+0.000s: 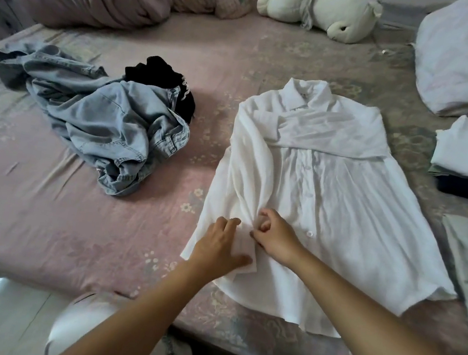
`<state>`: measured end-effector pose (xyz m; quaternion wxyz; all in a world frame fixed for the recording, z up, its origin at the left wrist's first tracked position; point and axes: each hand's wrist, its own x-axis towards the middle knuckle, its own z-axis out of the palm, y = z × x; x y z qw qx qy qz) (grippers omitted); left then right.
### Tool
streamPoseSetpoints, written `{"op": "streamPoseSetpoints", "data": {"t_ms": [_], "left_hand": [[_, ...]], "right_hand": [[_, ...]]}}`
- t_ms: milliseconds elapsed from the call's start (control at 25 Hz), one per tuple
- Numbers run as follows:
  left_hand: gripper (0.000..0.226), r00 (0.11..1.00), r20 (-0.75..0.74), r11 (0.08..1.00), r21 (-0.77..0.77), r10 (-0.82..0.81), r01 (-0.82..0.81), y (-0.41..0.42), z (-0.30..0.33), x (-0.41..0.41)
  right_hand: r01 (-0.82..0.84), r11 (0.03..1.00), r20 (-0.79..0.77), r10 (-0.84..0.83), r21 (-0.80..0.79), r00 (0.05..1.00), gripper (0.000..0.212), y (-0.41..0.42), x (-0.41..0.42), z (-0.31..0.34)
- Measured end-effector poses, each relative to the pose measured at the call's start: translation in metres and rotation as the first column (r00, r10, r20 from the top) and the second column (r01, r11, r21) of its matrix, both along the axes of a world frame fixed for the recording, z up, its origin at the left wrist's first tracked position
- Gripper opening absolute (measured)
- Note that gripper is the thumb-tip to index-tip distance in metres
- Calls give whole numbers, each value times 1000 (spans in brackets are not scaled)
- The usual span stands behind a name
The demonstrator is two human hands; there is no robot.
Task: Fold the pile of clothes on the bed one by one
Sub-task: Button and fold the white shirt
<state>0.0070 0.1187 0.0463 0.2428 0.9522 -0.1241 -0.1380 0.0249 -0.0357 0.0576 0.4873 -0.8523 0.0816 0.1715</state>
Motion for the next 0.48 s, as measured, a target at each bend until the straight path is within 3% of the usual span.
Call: {"op": "streamPoseSetpoints", "data": {"t_ms": [120, 280, 480], "left_hand": [[102, 995, 54, 996, -28, -82, 83, 7, -8, -5], [62, 991, 133, 989, -146, 29, -9, 13, -2, -7], [56, 990, 120, 986, -142, -74, 91, 28, -5, -12]], "right_hand": [[-11, 999, 84, 14, -31, 996, 41, -2, -11, -6], [28, 999, 75, -32, 45, 997, 38, -8, -21, -11], [-96, 995, 124, 99, -33, 987, 43, -3, -38, -18]]}}
